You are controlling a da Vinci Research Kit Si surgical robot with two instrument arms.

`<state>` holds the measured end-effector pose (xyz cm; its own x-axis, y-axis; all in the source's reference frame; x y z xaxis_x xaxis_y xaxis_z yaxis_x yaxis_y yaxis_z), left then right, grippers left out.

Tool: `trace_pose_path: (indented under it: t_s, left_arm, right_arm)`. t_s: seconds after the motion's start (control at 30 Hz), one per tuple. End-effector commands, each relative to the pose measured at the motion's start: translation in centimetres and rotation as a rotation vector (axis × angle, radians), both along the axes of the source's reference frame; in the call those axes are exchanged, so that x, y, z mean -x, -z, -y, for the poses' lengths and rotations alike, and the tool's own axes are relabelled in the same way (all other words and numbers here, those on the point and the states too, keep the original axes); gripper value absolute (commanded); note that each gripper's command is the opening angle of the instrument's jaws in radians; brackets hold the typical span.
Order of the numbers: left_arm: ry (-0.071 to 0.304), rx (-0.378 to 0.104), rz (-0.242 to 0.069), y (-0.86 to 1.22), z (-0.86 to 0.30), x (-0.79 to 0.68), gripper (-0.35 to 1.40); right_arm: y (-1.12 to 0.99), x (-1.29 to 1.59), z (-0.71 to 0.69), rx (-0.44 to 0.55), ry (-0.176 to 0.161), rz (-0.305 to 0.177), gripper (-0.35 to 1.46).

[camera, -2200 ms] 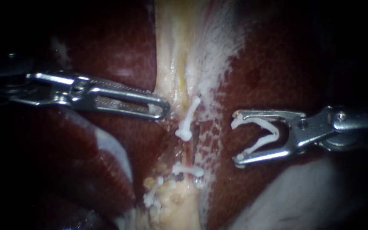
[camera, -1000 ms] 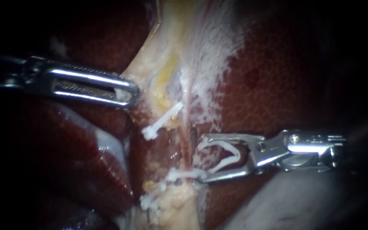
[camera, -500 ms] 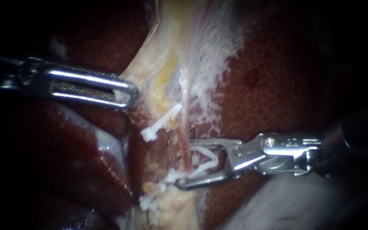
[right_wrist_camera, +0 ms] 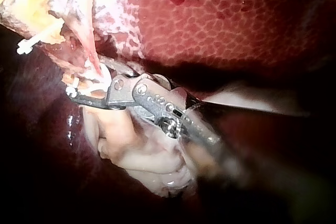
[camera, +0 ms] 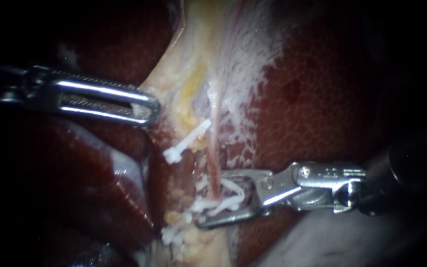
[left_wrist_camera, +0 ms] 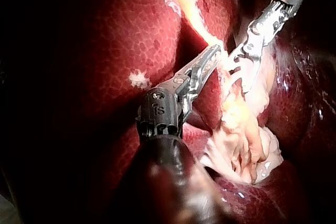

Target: Clipping second clip right tube

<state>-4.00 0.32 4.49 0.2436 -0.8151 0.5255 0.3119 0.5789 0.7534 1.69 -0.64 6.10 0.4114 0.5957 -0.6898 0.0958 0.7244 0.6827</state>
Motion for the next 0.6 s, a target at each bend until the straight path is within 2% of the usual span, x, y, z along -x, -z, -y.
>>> trace_pose_path:
  t_s: [0.03, 0.37, 0.6]
  left_arm:
    - [0.0, 0.0, 0.001, 0.0, 0.0, 0.0, -0.35]
    - [0.0, 0.0, 0.001, -0.01, 0.0, -0.01, -0.35]
    - [0.0, 0.0, 0.001, -0.01, -0.01, 0.0, -0.35]
  right_arm:
    - [0.0, 0.01, 0.0, -0.003, -0.001, 0.001, 0.58]
    - [-0.02, 0.03, 0.01, -0.039, -0.01, 0.014, 0.53]
    - [-0.1, 0.08, 0.0, -0.058, -0.016, 0.019, 0.22]
